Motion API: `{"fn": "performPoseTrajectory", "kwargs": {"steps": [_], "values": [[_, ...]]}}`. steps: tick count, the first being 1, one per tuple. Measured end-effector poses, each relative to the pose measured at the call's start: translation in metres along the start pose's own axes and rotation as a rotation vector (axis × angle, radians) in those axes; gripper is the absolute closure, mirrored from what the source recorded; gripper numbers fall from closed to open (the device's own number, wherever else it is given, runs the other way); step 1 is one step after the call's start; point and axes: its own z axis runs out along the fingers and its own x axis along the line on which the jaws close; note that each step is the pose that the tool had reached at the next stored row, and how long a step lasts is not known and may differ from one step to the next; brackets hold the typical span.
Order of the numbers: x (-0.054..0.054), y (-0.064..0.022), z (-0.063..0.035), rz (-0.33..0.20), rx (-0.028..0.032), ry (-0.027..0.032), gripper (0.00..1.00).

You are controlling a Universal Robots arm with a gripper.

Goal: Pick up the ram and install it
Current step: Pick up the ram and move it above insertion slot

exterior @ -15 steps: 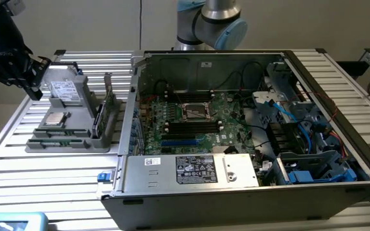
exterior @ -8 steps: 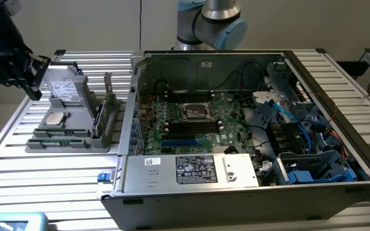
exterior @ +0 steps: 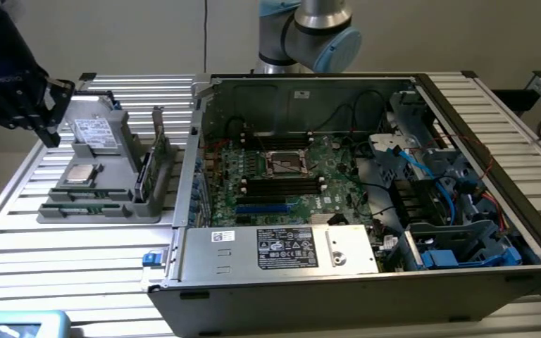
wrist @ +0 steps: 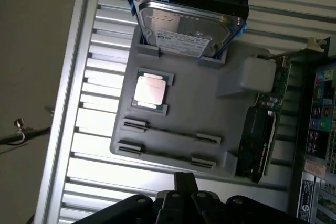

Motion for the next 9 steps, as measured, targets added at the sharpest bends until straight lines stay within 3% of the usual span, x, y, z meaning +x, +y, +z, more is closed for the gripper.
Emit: {"fn": "performPoseTrajectory", "kwargs": {"steps": [5, 9], "values": [[0.0000, 0.0000, 0.0004, -0.091, -0.0016, 0.0038, 0.89], [0.0000, 0.0000, 0.0009, -0.163, -0.0022, 0.0036, 0.89]]}}
